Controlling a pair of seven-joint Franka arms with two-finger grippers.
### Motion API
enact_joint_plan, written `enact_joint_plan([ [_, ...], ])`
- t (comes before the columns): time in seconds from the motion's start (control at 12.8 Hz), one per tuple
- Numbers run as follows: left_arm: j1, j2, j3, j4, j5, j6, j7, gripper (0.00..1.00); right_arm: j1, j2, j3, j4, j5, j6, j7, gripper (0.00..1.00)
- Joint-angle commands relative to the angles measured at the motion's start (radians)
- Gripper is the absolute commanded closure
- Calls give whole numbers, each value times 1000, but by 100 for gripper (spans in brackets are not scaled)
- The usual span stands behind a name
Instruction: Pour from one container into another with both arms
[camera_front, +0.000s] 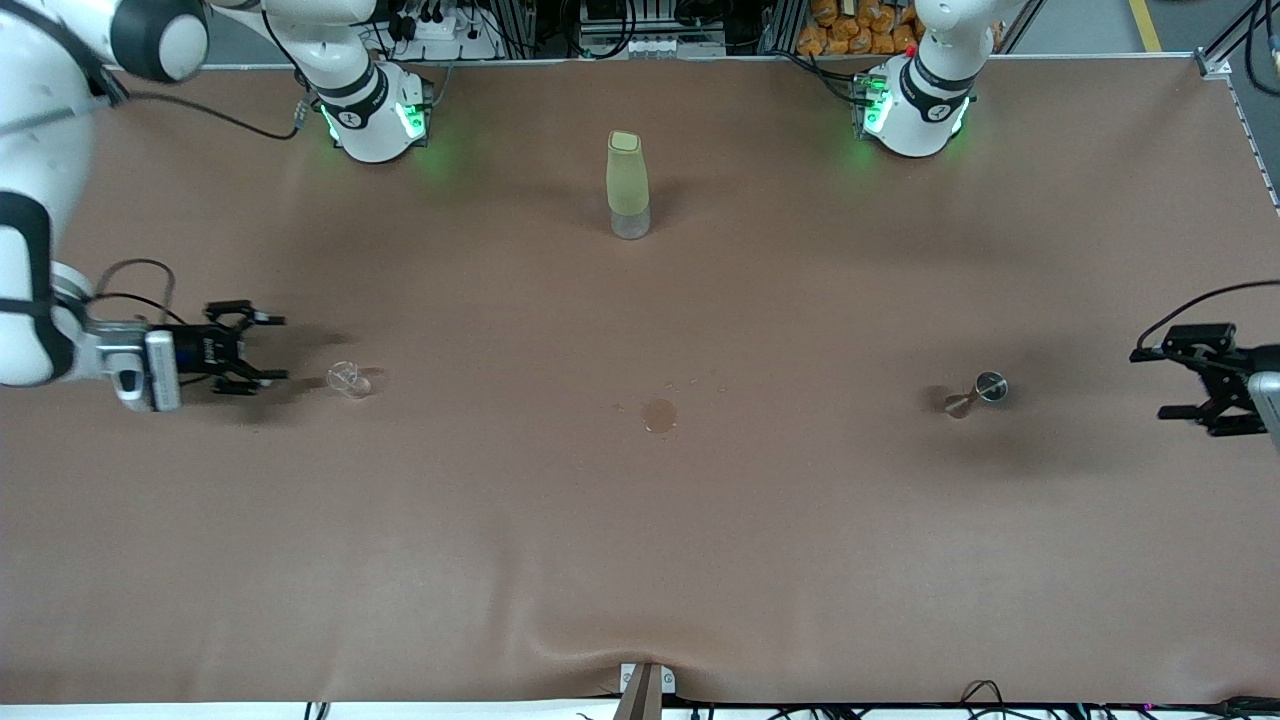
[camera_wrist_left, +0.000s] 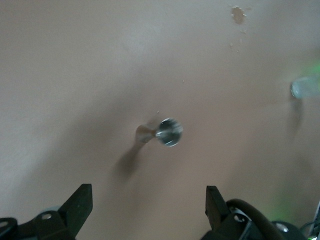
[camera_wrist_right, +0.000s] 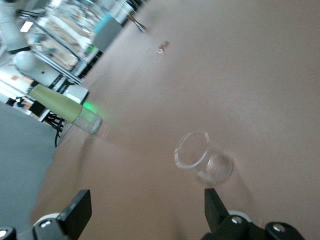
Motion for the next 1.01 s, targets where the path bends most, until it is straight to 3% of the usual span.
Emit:
enact_joint_plan([
  [0.0,-102,-146,19,-55,49,-21,-267,0,53,-202,-39,-6,-172,17,306,0],
  [0.16,-148,-244,-13,-67,54,-65,-516,0,70,-295,-37,40,-276,11,520,0],
  [0.31,-150,-302,-91,-67,61,-69,-770,0,107,-384,-30,78,-375,6,732,0],
  [0.39,-148,-309,-113,-67,87,-70,-872,0,115,-429,-4,83,-417,6,827,0],
  [0.54,-150,-310,-137,-63,193,-70,-879,0,107,-499,85,107,-502,8,1020,0],
  [0.7,-233,-323,-77,-67,283,-64,-851,0,104,-552,154,124,-577,9,1167,0],
  [0.86,-341,-350,89,-73,305,-64,-850,0,64,-592,250,144,-637,9,1292,0],
  [0.93,-373,-356,150,-80,301,-64,-853,0,20,-612,333,156,-680,9,1355,0],
])
